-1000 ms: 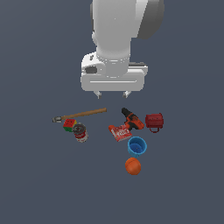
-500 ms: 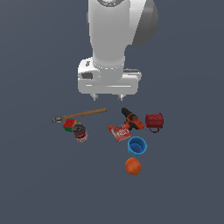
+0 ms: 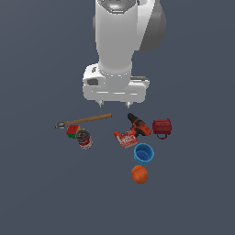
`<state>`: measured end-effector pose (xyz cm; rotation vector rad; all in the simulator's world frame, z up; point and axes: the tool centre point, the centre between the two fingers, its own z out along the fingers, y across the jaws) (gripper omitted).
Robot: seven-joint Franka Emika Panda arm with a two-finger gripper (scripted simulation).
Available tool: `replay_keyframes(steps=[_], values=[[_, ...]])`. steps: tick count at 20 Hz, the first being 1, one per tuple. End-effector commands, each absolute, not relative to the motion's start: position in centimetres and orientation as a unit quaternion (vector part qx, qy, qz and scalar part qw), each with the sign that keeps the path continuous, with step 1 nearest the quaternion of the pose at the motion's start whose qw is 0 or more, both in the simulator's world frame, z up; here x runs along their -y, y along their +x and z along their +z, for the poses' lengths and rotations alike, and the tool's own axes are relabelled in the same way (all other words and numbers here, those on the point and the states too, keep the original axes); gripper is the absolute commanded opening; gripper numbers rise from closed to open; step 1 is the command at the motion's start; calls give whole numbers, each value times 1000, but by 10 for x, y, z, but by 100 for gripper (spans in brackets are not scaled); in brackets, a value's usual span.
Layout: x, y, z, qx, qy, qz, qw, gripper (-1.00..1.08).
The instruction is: Pick up a designated object from a clutter of objects.
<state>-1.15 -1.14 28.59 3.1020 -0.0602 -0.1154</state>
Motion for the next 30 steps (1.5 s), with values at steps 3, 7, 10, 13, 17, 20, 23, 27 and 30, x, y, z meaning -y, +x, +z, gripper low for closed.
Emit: replay_keyframes(steps=[3,7,10,13,17,20,23,27,30], values=[[8,-8,277,48,998,-35,18,100],[3,-4,265,85,996,-31,17,100],[-1,-1,255,118,992,-29,17,100],[-6,3,243,153,988,-26,16,100],[-11,6,228,201,979,-22,14,100],[-16,9,217,236,971,-19,13,100],[-20,11,206,271,962,-16,12,100],[-26,14,190,317,948,-13,10,100],[-30,15,179,352,936,-11,9,100]])
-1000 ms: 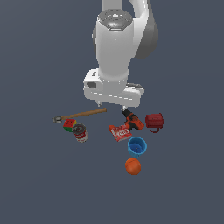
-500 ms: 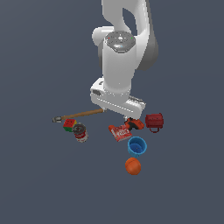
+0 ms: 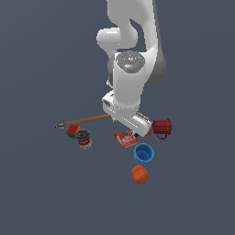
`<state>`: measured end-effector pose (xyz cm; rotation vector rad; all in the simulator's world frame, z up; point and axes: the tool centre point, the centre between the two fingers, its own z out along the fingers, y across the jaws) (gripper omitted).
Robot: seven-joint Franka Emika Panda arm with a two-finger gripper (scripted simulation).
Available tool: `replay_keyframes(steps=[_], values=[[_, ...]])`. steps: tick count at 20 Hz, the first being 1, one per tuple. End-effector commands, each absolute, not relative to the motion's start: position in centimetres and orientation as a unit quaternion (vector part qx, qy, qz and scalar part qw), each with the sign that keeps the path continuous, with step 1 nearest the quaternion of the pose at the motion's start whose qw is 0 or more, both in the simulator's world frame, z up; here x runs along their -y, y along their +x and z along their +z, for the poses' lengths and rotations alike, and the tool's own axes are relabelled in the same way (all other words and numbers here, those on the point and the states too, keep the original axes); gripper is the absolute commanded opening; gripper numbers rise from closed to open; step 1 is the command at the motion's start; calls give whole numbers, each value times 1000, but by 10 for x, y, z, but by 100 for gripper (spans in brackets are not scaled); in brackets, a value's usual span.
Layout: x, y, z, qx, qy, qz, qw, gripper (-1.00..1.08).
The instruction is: Pick up a designated object from a clutter of objects.
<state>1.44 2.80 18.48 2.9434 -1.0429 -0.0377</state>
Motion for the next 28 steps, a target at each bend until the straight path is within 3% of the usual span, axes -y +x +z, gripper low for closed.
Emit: replay_keyframes(steps=[1,14,28], values=[[-31,16,175,363,932,-10,8,100],[-46,18,134,486,874,-2,2,100],[-50,18,121,517,856,0,0,100]])
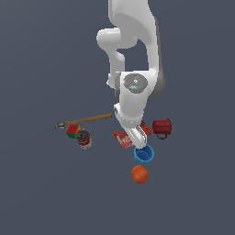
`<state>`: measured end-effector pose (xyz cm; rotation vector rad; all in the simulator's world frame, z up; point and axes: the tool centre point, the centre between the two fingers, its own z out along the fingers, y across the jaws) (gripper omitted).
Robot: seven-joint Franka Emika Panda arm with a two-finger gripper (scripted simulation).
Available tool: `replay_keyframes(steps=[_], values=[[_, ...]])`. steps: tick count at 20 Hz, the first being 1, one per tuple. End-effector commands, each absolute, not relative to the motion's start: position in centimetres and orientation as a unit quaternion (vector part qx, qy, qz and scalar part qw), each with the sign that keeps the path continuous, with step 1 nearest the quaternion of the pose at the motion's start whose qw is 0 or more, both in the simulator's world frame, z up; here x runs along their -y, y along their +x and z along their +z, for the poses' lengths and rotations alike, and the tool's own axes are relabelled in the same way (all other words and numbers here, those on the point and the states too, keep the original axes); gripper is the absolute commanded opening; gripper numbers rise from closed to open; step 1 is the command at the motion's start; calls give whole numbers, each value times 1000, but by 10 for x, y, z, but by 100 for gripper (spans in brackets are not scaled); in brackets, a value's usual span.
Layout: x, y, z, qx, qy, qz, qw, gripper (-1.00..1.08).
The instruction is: Pick up a designated object from a clutter of objects.
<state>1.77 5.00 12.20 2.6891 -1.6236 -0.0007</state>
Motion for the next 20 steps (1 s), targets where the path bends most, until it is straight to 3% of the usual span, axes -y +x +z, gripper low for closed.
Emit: replay_keyframes(steps=[1,16,17,20], values=[[-50,18,119,517,856,0,0,100],[-50,17,72,519,855,0,0,100],[-50,17,72,519,855,0,0,-100],[-50,17,72,519,855,0,0,-100]])
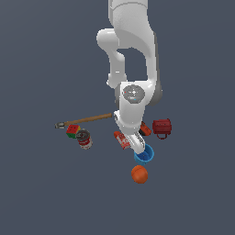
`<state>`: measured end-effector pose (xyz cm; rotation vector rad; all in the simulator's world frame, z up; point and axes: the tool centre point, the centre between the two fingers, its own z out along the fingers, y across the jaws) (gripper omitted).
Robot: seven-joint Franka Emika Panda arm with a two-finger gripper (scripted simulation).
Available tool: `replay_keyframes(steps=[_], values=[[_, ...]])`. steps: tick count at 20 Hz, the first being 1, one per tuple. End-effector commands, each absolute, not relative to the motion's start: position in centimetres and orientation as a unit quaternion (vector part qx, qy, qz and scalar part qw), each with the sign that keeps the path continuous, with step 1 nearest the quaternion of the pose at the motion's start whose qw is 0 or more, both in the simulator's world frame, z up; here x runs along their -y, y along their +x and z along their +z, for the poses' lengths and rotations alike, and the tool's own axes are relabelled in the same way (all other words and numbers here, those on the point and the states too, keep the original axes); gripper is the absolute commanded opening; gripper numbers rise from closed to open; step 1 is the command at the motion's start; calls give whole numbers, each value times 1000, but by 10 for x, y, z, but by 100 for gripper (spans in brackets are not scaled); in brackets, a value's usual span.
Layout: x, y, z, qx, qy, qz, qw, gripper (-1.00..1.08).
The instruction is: Pick up a designated object from a clutter of objects.
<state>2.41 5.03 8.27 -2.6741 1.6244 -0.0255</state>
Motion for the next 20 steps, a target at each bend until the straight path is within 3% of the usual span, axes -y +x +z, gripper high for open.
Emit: replay_keyframes(steps=[1,13,20], values=[[-50,17,72,-519,-855,0,0,-100],[-52,26,93,-519,-855,-8,6,-100],[-57,31,130,-519,-855,-7,5,-100]])
